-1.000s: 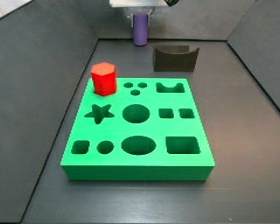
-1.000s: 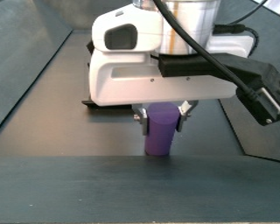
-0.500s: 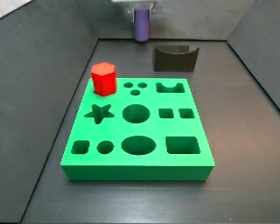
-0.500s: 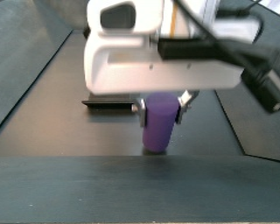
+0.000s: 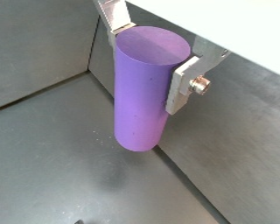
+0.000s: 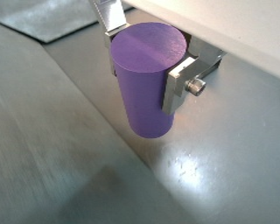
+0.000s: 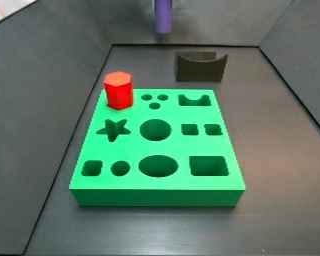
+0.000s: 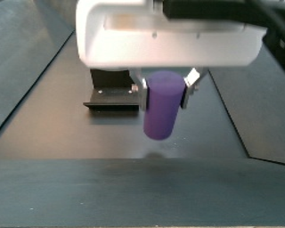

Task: Pick up the round object. Move up. Move to above the board. Insert the round object.
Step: Move to above the board.

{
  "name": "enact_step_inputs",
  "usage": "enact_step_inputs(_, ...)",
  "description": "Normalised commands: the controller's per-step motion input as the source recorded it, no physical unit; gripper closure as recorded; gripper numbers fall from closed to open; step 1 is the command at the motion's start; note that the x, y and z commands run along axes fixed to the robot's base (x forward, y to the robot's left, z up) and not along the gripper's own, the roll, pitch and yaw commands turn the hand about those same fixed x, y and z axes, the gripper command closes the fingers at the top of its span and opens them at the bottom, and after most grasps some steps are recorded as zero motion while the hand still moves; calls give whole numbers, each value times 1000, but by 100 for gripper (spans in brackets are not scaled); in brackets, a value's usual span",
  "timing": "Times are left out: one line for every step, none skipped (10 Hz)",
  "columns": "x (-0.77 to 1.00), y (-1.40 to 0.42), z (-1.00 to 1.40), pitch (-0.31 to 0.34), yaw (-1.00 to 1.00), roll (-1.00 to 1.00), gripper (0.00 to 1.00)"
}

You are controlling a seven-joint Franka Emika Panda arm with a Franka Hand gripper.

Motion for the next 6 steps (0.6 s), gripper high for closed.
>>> enact_step_inputs(58, -37, 1000, 48, -71, -125, 100)
enact_step_inputs(53, -26, 1000, 72, -58, -88, 100)
enact_step_inputs(50, -20, 1000, 86, -48, -57, 100)
enact_step_inputs(47, -17, 1000, 95, -44, -38, 100)
enact_step_inputs(42, -12, 1000, 100, -31, -6, 100)
enact_step_inputs(40, -12, 1000, 103, -15, 9, 100)
